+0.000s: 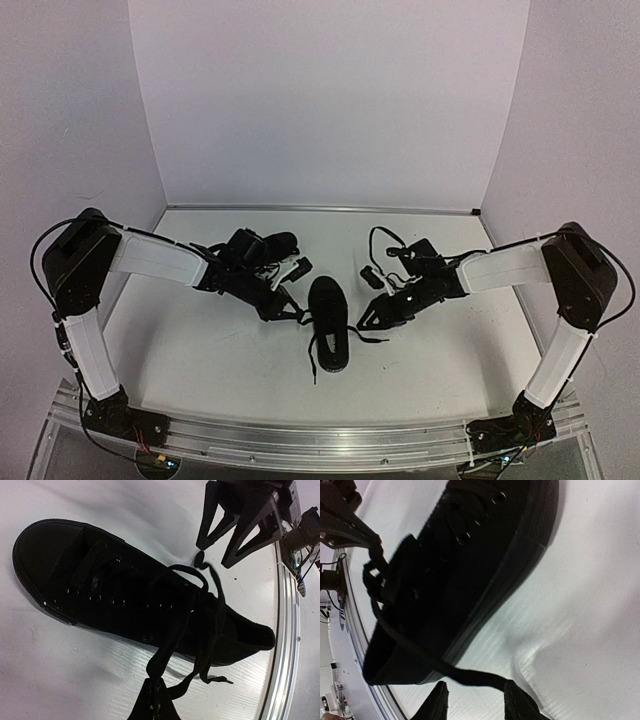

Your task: Tie the shoes

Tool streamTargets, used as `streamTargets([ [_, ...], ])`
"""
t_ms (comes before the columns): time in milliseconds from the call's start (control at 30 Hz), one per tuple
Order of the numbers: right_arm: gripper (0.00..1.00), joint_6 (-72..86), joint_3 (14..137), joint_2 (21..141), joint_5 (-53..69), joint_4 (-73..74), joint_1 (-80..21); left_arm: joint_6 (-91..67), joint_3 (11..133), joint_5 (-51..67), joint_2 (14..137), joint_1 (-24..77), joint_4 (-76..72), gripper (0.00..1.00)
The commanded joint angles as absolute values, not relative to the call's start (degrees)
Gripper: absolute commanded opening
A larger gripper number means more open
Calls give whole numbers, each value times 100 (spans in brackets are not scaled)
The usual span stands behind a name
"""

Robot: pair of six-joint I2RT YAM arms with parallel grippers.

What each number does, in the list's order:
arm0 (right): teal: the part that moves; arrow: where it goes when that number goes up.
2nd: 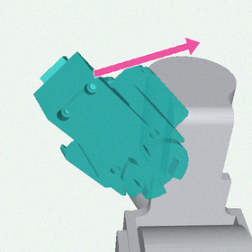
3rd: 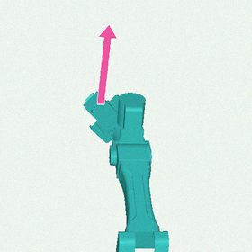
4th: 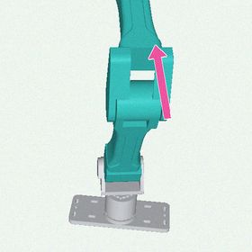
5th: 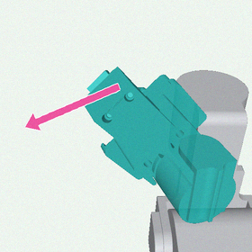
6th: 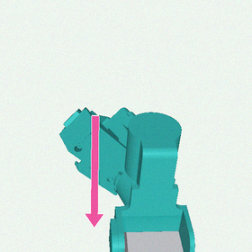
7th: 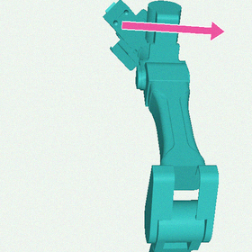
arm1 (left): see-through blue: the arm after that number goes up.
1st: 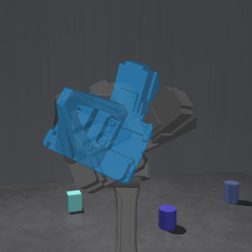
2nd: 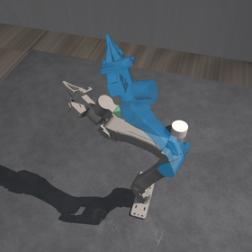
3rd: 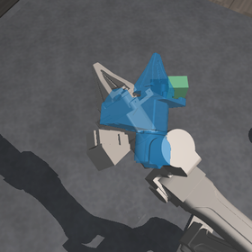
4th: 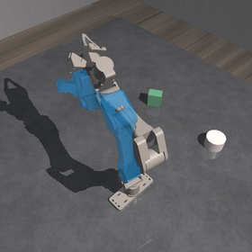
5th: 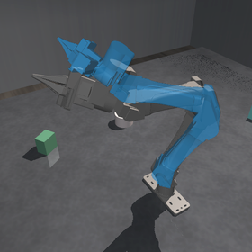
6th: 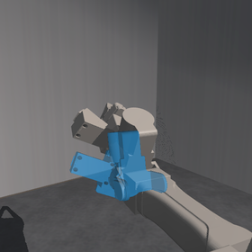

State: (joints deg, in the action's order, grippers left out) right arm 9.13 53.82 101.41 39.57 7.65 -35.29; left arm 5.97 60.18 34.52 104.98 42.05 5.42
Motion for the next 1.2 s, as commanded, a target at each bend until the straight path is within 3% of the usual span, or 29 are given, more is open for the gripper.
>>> streamTargets([
  [0,43,1059,6132,9881,4327,801,-3526,654,6024,3407,10527,4288,180,0],
  [167,45,1152,6966,10310,4303,1171,-3560,712,5963,3330,10464,4333,86,0],
  [333,39,1156,7533,10829,4197,1500,-3664,730,5918,3289,10406,4363,69,0],
  [867,26,952,7982,11449,4249,1857,-3958,805,5899,3124,10310,4386,108,0],
  [1000,22,926,8063,11579,4173,1933,-3972,824,5914,3113,10314,4388,128,0],
  [1167,9,897,8062,11557,4085,2007,-3973,852,5939,3091,10314,4386,165,0],
])
